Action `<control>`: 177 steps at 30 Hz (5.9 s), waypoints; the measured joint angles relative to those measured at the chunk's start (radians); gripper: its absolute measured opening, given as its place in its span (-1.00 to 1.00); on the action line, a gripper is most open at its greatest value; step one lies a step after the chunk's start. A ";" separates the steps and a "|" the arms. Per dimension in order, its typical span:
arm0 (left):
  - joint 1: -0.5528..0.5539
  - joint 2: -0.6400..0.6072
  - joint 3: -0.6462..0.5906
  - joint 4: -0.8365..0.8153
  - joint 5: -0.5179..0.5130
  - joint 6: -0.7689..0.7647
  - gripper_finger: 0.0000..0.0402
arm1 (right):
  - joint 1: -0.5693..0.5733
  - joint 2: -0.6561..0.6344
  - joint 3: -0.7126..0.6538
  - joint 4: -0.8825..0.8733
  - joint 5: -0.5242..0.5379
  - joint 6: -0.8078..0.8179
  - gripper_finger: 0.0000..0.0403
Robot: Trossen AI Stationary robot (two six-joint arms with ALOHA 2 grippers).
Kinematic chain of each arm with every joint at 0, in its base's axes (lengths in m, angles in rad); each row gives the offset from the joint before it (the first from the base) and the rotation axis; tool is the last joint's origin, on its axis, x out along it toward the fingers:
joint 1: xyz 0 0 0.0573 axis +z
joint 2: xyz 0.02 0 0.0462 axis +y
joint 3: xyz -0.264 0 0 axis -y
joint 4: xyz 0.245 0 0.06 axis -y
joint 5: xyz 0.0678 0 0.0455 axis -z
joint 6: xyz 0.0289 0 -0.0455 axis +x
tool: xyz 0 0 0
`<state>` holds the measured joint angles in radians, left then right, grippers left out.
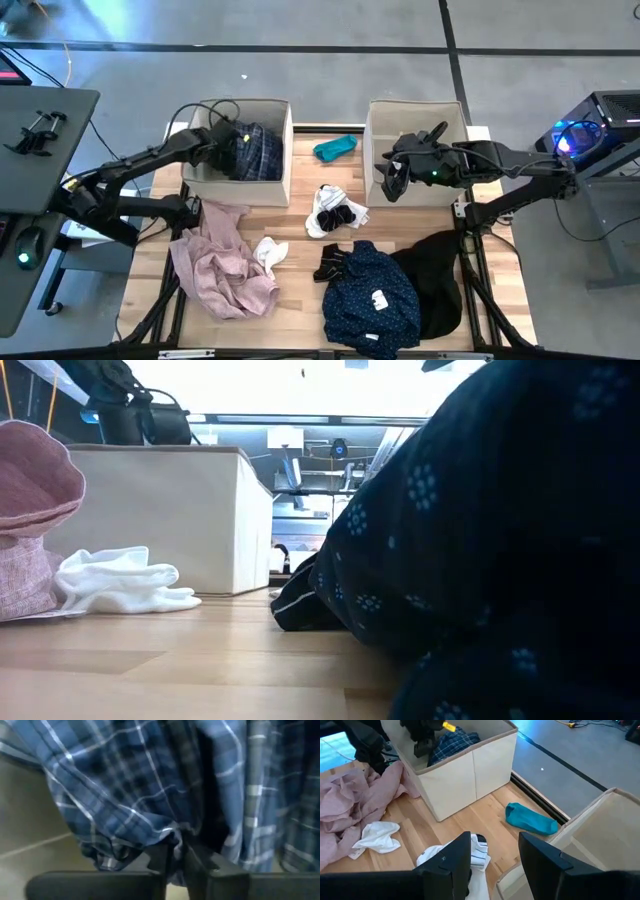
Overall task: Sort clothes
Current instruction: Put the dull blue striped cloth into the left laundry organizer, then put the black striped sock into the left laundry organizer
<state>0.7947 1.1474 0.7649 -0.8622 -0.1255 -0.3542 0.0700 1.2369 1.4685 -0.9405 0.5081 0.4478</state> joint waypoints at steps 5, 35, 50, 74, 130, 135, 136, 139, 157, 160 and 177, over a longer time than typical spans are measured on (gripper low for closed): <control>0.006 -0.003 0.116 -0.063 0.036 0.002 -0.45 | 0.000 0.000 0.000 -0.001 -0.058 -0.001 -0.24; -0.412 -0.017 0.570 -0.127 0.148 0.068 -0.21 | 0.182 0.617 0.000 0.275 -0.673 -0.359 -0.24; -0.578 -0.018 0.570 -0.183 0.147 0.095 -0.21 | 0.166 0.879 0.000 0.416 -0.718 -0.150 -0.61; -0.716 -0.158 0.570 -0.176 -0.059 0.013 -0.21 | 0.088 0.497 0.516 -0.050 -0.155 -0.109 -0.99; -0.710 0.065 0.570 0.461 -0.097 0.249 -0.93 | -0.240 0.592 0.694 0.085 -0.688 -0.479 -0.83; -0.719 0.046 0.570 0.426 -0.121 0.251 -0.94 | -0.242 0.589 0.770 -0.049 -0.664 -0.425 -0.50; -0.723 0.037 0.570 0.406 -0.148 0.251 -0.96 | -0.245 0.588 0.796 -0.090 -0.655 -0.417 -0.44; -0.727 -0.001 0.570 0.349 -0.285 0.251 -0.97 | -0.251 0.587 0.887 -0.231 -0.598 -0.391 -0.35; -0.261 -0.066 0.470 -0.104 -0.233 0.114 -0.99 | -0.244 0.429 0.824 -0.276 -0.451 -0.393 -0.32; -0.190 -0.049 0.382 -0.074 -0.156 0.120 -0.99 | -0.244 0.429 0.810 -0.275 -0.451 -0.395 -0.32; 0.064 -0.014 0.128 0.204 0.105 -0.012 -0.38 | -0.178 0.510 0.806 -0.367 -0.450 -0.316 -0.32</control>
<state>0.8591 1.1332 0.8932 -0.6582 -0.0208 -0.3663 -0.1082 1.7471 2.2745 -1.3078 0.0586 0.1318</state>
